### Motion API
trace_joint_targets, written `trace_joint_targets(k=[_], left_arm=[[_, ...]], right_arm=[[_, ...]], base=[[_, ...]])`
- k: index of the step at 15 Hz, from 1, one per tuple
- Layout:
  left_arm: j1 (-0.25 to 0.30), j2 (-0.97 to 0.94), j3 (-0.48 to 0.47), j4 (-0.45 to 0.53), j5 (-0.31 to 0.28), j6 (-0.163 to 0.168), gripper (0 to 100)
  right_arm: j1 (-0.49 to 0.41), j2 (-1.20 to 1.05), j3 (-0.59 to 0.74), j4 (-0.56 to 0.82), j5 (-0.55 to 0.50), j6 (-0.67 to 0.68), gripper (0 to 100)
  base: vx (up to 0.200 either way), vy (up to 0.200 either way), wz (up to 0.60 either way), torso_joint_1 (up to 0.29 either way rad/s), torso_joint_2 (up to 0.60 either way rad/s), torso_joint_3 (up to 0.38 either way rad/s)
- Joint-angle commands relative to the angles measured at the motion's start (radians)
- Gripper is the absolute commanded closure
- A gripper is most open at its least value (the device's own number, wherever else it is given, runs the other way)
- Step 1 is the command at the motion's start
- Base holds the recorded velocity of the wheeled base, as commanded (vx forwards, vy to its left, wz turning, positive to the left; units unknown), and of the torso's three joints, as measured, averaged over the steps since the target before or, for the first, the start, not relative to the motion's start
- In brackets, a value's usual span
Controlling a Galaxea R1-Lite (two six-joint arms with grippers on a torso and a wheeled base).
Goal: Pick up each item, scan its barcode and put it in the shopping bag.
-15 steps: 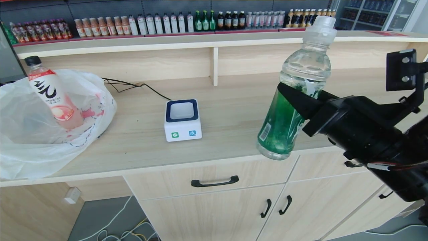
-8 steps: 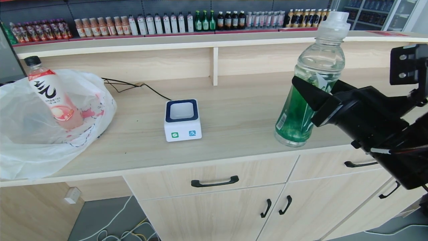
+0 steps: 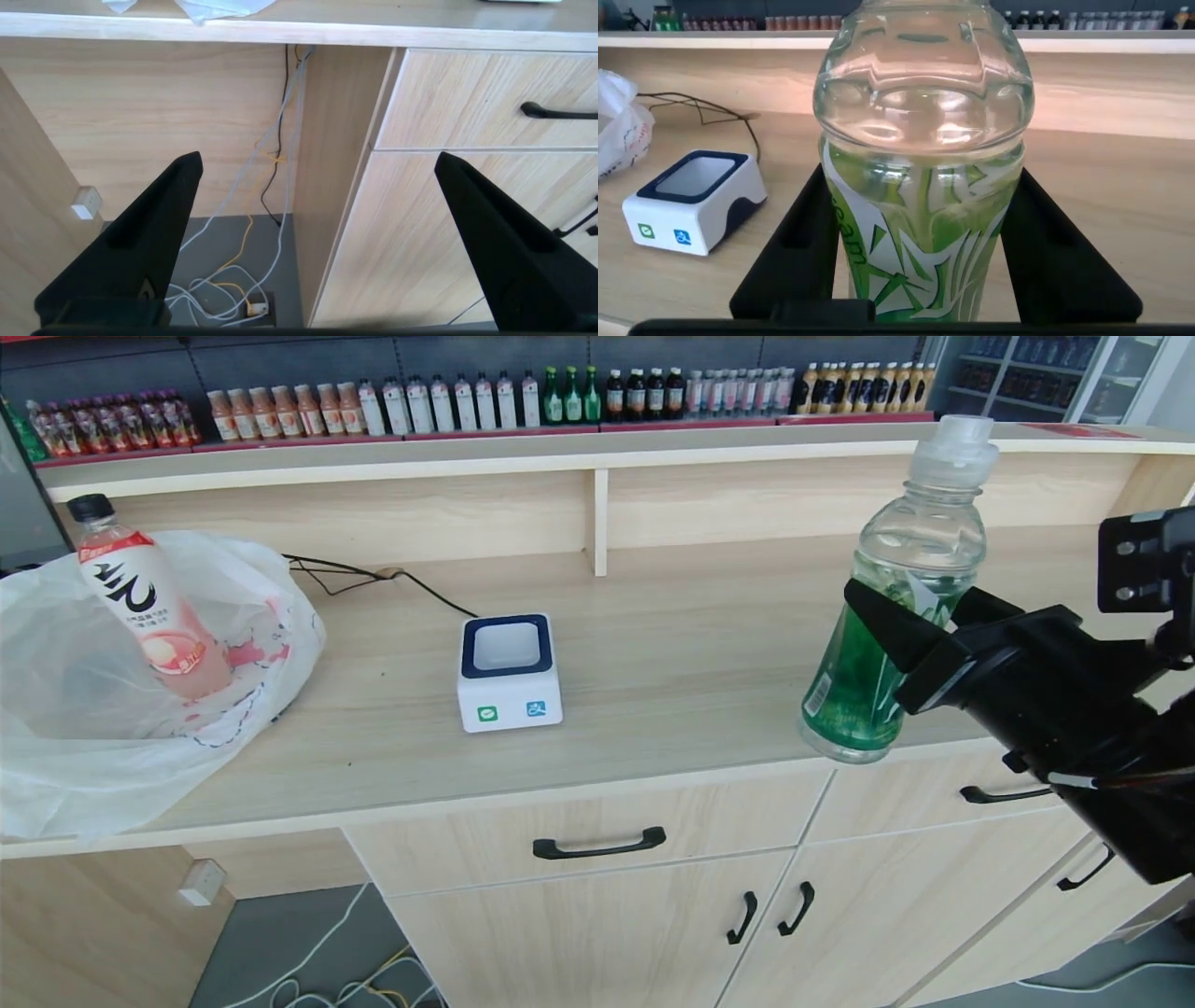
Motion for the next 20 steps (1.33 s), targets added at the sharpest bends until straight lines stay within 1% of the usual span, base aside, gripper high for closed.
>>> trace_joint_targets(k=[1,4,7,8,9,10,14,16,17,20], left_arm=[[0.000,0.000,0.000,0.000,0.000,0.000,0],[0.000,0.000,0.000,0.000,0.000,0.001,0],[0.001,0.000,0.000,0.000,0.000,0.001,0],[0.000,0.000,0.000,0.000,0.000,0.001,0],[0.001,0.000,0.000,0.000,0.000,0.000,0],[0.001,0.000,0.000,0.000,0.000,0.000,0],[0.001,0.000,0.000,0.000,0.000,0.000,0],[0.001,0.000,0.000,0.000,0.000,0.001,0],[0.001,0.000,0.000,0.000,0.000,0.001,0],[0.000,0.000,0.000,0.000,0.000,0.001,0]], right_arm=[[-0.003,-0.007,0.004,-0.007,0.003,0.000,100],[-0.009,-0.014,0.006,-0.014,0.005,-0.003,100],[-0.012,-0.031,0.041,-0.026,0.005,-0.003,100],[-0.020,-0.040,0.044,-0.026,0.000,-0.005,100],[-0.055,-0.057,0.044,-0.026,-0.001,-0.006,100],[-0.064,-0.073,0.053,-0.026,-0.001,-0.006,100],[-0.064,-0.091,0.069,-0.026,0.000,-0.006,100],[-0.064,-0.088,0.015,-0.026,0.003,-0.006,100],[-0.064,-0.085,-0.036,-0.020,0.003,-0.005,100],[-0.066,-0.083,-0.086,0.005,0.007,0.040,100]], base=[[0.000,0.200,0.00,-0.002,0.00,0.002],[0.000,0.200,0.00,0.015,0.01,-0.001],[0.000,0.200,0.00,-0.002,0.01,0.004],[0.000,0.200,0.00,0.012,0.01,0.002],[0.000,0.200,0.00,-0.002,0.01,0.007],[0.000,0.200,0.00,0.002,0.00,0.002],[0.000,0.200,0.00,0.005,0.00,0.004],[0.000,0.200,0.00,0.002,0.00,0.007],[0.000,0.000,0.00,0.000,0.00,0.000],[0.000,0.000,0.00,0.000,0.00,0.000]])
